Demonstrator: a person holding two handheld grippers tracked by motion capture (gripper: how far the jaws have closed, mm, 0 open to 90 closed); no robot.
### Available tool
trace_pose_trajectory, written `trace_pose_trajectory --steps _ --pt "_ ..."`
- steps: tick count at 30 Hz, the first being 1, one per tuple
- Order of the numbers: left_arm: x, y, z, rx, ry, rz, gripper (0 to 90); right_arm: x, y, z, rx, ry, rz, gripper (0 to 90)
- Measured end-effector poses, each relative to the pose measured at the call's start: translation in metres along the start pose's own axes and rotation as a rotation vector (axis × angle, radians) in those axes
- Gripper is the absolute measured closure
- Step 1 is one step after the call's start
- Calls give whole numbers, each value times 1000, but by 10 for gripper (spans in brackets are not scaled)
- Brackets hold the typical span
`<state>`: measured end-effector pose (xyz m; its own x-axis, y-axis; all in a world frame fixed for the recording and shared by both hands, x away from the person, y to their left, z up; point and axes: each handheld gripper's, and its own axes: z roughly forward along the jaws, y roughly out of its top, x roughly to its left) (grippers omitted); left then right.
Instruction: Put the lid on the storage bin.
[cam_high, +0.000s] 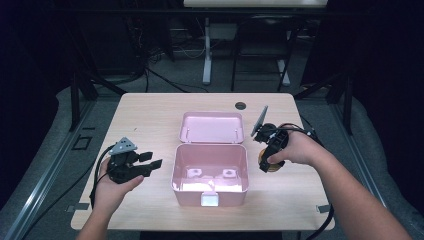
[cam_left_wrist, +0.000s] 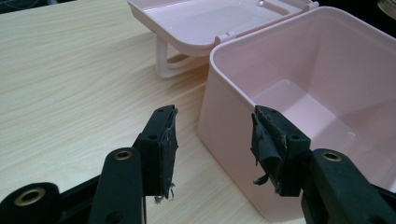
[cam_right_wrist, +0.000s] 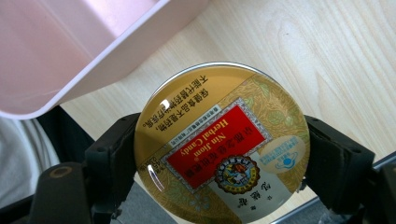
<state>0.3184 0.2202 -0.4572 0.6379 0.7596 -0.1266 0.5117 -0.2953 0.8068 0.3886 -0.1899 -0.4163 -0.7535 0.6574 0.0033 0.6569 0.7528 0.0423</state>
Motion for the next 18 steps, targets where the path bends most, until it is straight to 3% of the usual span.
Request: trace_pose_trajectory --steps 18 --pt "0 1 -1 -1 -1 1 499 18 17 -12 4 -3 -89 199"
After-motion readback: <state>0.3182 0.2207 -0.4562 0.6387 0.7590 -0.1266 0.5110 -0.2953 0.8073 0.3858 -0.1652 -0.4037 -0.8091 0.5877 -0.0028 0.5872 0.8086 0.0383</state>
